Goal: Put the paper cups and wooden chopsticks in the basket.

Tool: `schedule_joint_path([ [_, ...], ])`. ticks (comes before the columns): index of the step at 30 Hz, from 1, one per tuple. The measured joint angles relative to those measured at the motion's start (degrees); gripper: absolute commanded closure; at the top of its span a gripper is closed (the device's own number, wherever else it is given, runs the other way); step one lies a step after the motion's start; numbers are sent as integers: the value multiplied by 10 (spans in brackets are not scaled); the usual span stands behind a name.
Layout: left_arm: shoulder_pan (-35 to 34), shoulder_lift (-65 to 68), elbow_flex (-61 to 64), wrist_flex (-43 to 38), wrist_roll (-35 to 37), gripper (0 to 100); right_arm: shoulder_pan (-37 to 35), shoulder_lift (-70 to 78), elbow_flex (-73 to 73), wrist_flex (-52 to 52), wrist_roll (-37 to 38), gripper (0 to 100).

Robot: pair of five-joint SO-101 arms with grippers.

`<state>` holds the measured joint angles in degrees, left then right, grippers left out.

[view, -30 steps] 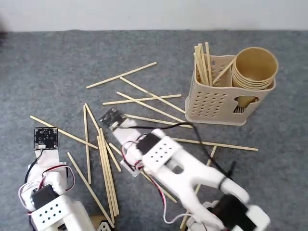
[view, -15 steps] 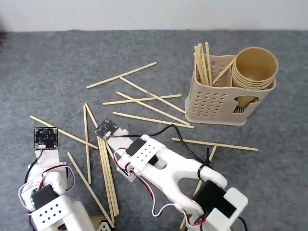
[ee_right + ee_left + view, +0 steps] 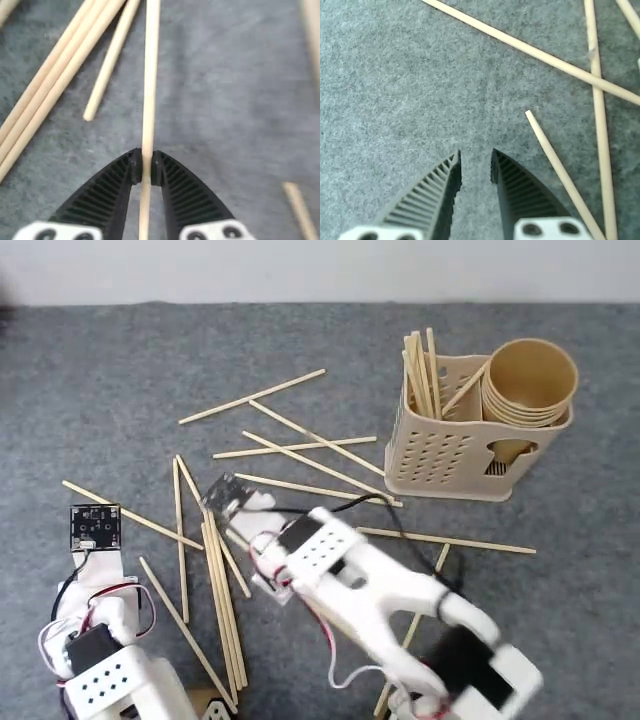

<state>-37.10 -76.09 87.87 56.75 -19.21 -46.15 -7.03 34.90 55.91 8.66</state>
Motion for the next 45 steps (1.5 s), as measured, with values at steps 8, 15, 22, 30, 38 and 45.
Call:
schedule_joint_path([
  [8,0,0,0,0,0,905,91,-215,1,36,57,991],
  [15,0,0,0,0,0,905,149,-345,-11,36,76,991],
  [22,0,0,0,0,-1,905,230,-368,-131,31,76,990],
  [30,0,0,0,0,-1,905,298,-376,-171,-104,72,990],
  [38,0,0,0,0,-1,905,358,-377,-156,-251,8,990],
  [45,0,0,0,0,-1,905,386,-377,2,-460,7,990],
])
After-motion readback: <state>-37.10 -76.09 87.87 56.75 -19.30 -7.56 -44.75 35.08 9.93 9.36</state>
